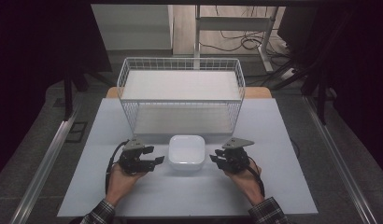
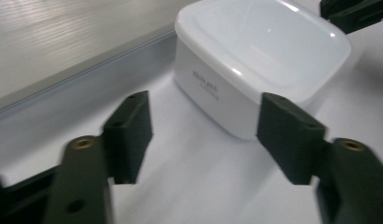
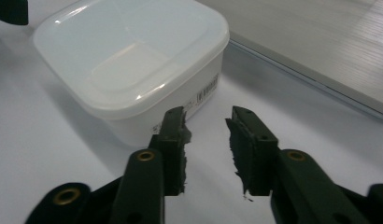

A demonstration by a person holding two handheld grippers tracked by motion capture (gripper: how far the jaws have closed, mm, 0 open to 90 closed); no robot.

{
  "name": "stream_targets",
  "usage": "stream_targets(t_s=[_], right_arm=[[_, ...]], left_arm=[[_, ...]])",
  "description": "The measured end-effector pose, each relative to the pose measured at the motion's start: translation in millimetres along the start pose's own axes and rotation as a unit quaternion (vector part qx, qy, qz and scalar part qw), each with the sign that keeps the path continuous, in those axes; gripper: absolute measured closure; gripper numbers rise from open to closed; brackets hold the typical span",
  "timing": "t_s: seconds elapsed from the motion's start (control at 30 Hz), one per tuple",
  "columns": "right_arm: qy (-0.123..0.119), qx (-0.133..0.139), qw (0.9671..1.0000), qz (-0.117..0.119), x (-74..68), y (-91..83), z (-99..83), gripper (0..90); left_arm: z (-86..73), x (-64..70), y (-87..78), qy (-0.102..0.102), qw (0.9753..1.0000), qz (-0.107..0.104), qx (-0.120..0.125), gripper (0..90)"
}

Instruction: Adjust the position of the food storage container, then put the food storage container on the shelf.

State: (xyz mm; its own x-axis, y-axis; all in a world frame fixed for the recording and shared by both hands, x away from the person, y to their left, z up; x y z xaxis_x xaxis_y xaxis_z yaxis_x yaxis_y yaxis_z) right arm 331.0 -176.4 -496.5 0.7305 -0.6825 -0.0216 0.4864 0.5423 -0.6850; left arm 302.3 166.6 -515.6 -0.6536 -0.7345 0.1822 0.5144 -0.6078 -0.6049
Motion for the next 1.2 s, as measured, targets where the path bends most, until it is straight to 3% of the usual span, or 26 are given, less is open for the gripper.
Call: stream_targets(t_s=[0.13,0.23,0.43,0.67,0.93,0.97,1.03,1.2], right_arm=[[0.003,0.010,0.9999,0.002,1.8,-8.8,-5.0,54.6],[0.011,0.023,0.9996,0.010,4.2,-12.3,-6.7,42.2],[0.012,0.021,0.9996,0.014,7.2,-7.2,-9.9,24.0],[0.009,0.022,0.9997,0.011,5.8,-3.1,-10.2,15.9],[0.012,0.021,0.9996,0.013,8.3,-1.9,-8.9,9.7],[0.011,0.021,0.9996,0.015,8.0,-1.5,-8.6,9.2],[0.011,0.021,0.9996,0.016,7.3,-1.3,-7.8,8.4],[0.008,0.028,0.9994,0.017,6.7,-4.1,-3.8,7.0]], left_arm=[[-6.3,0.3,-2.9,-0.004,1.0000,-0.003,0.004,24.9],[-9.8,1.3,-3.8,0.001,1.0000,-0.001,0.002,20.9],[-14.3,-0.8,-2.5,-0.004,0.9999,-0.015,-0.001,17.1],[-15.8,-4.4,-1.2,-0.005,0.9999,-0.015,0.002,12.1],[-15.6,-6.0,2.5,0.000,0.9996,-0.028,0.005,3.9],[-14.5,-4.3,3.2,-0.002,0.9989,-0.047,0.005,3.7],[-13.1,-2.9,3.2,-0.001,0.9984,-0.055,0.007,2.8],[-7.0,-0.7,0.8,0.007,0.9983,-0.057,0.011,0.2]])
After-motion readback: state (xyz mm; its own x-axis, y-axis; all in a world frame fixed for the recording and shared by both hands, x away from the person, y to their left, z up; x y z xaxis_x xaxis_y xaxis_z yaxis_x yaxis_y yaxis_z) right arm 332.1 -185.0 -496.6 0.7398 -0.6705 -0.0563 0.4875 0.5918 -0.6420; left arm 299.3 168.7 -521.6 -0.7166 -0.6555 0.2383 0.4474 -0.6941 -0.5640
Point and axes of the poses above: each handheld gripper's, and its own axes: y roughly forward along the jaws, z roughly out of its top, x roughly to its right, the point moved 1 cm from there along y, roughly forward along the jaws, and after that the axes turned 3 degrees about -x, right-handed, at the moved point
